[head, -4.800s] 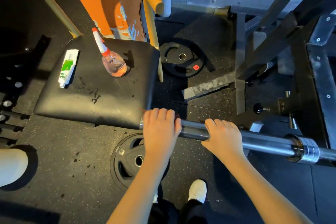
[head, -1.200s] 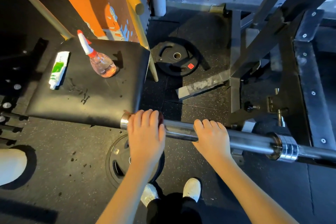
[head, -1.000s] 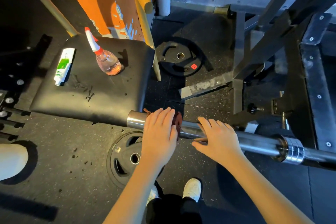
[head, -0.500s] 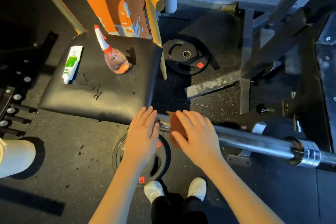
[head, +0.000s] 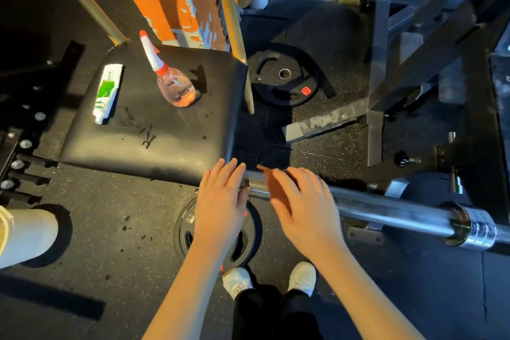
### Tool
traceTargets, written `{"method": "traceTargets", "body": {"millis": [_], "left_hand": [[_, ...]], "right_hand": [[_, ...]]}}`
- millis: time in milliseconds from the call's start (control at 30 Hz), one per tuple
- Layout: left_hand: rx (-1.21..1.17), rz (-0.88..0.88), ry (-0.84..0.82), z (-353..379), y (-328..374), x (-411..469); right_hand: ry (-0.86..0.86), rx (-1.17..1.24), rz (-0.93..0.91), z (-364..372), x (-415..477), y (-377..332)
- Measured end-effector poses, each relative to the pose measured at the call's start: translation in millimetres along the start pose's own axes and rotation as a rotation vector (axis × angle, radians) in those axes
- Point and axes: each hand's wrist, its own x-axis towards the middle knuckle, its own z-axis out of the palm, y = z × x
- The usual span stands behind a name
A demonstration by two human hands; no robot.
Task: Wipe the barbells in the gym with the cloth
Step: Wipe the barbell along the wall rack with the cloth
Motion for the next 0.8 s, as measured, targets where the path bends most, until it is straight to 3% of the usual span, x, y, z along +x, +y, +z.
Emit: {"method": "traceTargets", "body": {"millis": [133, 233, 367, 467, 667, 733, 800], "left_hand": [[0.103, 0.015, -0.003, 1.7, 2.8, 0.9], [0.154, 0.081, 0.017, 9.2, 14.6, 3.3], [0.156, 0.142, 0.04, 15.9, 27.6, 5.1], [0.164, 0.169, 0.055, 14.1, 31.4, 3.6], [0.207, 0.233, 0.093, 15.6, 43.8, -0.2], [0.201, 0.221, 0.103, 15.8, 44.9, 2.0], [0.205, 0.229, 0.105, 15.9, 44.7, 3.3]], "right_hand": [[0.089, -0.017, 0.152, -17.6, -29.9, 49.5], [0.141, -0.025, 0.301, -12.9, -30.1, 41.6], [0.136, -0.006, 0.141, 2.1, -13.8, 6.9], [0.074, -0.011, 0.075, -6.9, -24.3, 32.4], [0.166, -0.003, 0.385, -38.4, -61.0, 105.0], [0.257, 0.034, 0.537, -33.9, -55.0, 94.8], [0.292, 0.073, 0.553, -23.1, -43.3, 67.5]]}}
